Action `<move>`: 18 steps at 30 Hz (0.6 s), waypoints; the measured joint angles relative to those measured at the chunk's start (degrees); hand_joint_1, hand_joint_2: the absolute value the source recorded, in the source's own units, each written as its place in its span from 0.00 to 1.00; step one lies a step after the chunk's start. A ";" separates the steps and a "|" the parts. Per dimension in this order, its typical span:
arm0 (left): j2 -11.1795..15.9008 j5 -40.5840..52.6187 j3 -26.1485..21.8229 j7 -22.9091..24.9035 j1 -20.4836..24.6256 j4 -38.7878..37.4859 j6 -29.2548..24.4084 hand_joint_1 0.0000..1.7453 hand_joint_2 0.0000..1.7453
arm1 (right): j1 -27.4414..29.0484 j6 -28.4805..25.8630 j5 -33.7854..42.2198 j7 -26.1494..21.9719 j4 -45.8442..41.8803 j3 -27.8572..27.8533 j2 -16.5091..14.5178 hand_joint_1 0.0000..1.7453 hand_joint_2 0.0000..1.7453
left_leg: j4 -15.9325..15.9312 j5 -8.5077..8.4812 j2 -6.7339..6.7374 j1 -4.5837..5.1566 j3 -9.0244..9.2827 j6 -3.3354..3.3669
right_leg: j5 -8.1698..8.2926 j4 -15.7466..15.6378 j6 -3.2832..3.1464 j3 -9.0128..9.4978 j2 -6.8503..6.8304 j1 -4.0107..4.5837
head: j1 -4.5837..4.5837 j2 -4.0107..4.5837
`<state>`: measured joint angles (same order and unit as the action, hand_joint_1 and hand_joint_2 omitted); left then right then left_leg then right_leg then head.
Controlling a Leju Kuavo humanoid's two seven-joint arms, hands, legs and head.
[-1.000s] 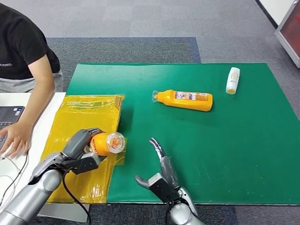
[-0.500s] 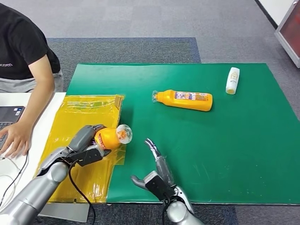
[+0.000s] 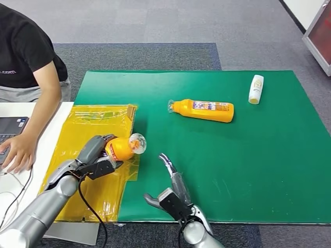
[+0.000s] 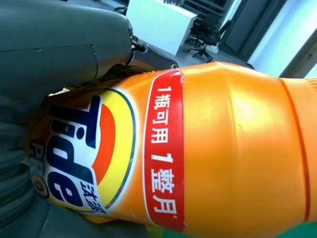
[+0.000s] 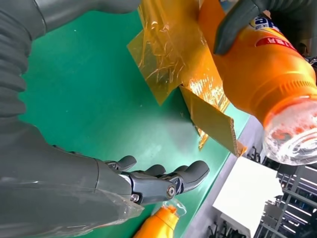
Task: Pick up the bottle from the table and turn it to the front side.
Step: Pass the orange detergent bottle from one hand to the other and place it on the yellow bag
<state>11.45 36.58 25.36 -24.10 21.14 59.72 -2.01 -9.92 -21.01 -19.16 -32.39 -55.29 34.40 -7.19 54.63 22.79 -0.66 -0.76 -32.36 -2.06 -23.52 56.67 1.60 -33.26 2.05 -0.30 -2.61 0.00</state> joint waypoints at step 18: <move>0.45 -0.77 1.52 -4.70 -2.44 -2.74 2.47 0.00 0.00 | -1.01 -1.27 0.46 -0.21 2.38 1.67 -0.84 0.00 1.00 | 0.01 -0.32 -0.09 0.00 -0.53 0.01 | 0.28 0.00 0.02 -0.52 -0.12 -0.01 | 0.01 0.00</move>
<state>11.90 35.81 26.88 -28.80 18.69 56.98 0.46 -10.93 -22.28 -18.70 -32.61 -52.91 36.08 -8.02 54.64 22.47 -0.75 -0.76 -32.88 -2.05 -23.24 56.67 1.62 -33.78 1.93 -0.31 -2.60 0.00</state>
